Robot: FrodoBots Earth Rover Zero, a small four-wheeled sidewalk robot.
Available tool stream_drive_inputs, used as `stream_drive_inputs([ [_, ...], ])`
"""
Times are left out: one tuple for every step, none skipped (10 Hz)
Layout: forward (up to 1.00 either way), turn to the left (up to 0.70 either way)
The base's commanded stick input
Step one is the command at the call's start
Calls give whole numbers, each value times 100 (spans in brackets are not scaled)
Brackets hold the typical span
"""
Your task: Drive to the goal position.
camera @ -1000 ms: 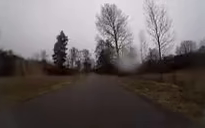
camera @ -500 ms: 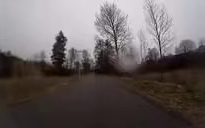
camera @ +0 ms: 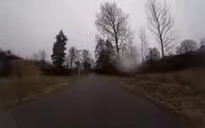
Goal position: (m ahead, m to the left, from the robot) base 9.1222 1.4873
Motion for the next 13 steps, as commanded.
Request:
stream_drive_inputs([
  [70, 0],
  [70, 0],
  [70, 0],
  [70, 0],
  [70, 0],
  [70, 0],
  [70, 0],
  [70, 0],
  [70, 0],
  [70, 0],
  [70, 0],
  [70, 0],
  [70, 0],
])
